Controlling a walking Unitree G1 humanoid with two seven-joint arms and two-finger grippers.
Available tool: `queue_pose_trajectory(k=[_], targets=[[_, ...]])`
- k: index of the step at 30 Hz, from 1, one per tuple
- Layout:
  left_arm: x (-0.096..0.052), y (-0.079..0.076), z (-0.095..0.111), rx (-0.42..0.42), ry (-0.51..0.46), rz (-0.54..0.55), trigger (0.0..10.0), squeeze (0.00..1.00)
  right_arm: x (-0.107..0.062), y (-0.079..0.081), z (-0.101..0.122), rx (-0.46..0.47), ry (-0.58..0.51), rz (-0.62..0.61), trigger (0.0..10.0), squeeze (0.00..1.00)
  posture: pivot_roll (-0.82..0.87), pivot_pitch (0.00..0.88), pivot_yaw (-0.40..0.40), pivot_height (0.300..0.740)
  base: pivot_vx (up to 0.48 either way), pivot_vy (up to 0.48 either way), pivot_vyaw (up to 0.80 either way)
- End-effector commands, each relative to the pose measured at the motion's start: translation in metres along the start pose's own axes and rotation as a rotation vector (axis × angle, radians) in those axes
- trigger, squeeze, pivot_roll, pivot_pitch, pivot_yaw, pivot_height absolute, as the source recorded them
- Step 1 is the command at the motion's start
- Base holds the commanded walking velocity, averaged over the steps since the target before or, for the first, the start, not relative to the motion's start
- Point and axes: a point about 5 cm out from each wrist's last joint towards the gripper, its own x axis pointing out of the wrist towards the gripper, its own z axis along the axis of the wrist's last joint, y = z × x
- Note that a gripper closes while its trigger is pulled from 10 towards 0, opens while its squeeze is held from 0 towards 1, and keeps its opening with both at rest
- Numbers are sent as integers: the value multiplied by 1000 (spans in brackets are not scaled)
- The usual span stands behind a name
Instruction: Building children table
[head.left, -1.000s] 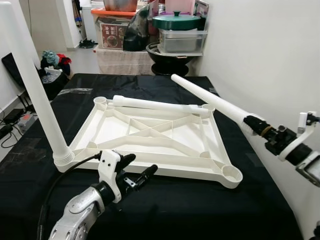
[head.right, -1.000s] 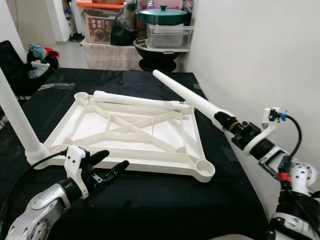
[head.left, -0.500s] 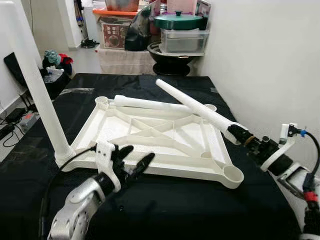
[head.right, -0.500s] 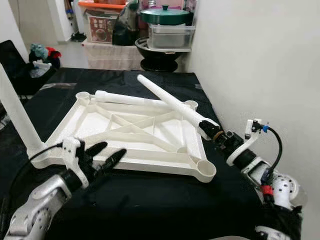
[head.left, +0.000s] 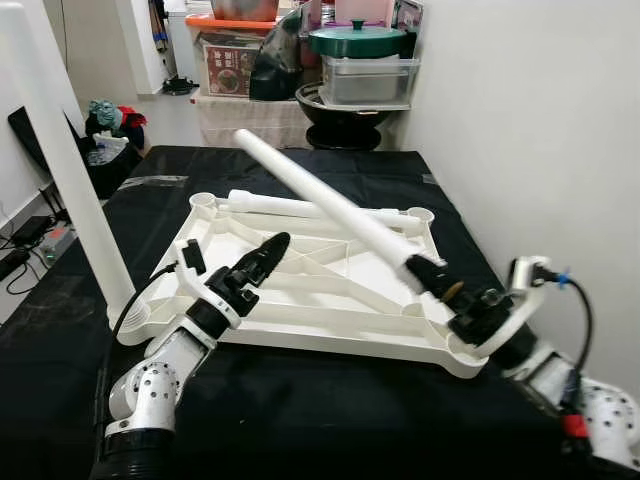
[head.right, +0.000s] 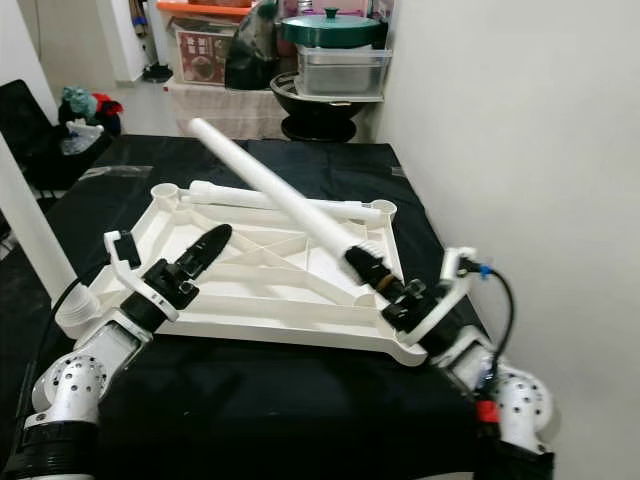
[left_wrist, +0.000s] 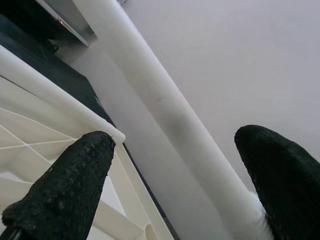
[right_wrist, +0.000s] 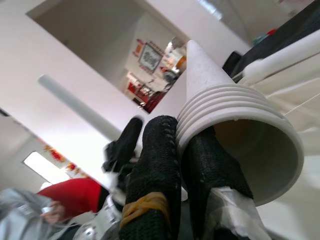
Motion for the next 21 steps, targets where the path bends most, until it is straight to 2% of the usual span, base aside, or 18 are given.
queue_pose_trajectory(k=[1,6,7,14,21], targets=[[1,3,-3,-58,-7,-7,10000,0,5,11,-2,-10,10,67,0,0,41,0,-26,740,0,0,0],[5,3,0,-97,-36,-19,10000,0,7,18,-14,-6,56,102,0,0,40,0,-27,740,0,0,0],[9,2,4,-128,-52,-39,10000,0,7,20,-22,19,68,109,0,0,40,0,-29,740,0,0,0],[11,7,7,-176,-49,-29,10000,0,4,25,-25,23,84,131,0,0,27,0,-26,740,0,0,0],[18,6,15,-208,-69,-43,10000,0,-8,17,-39,40,142,72,0,0,24,0,-28,740,0,0,0]])
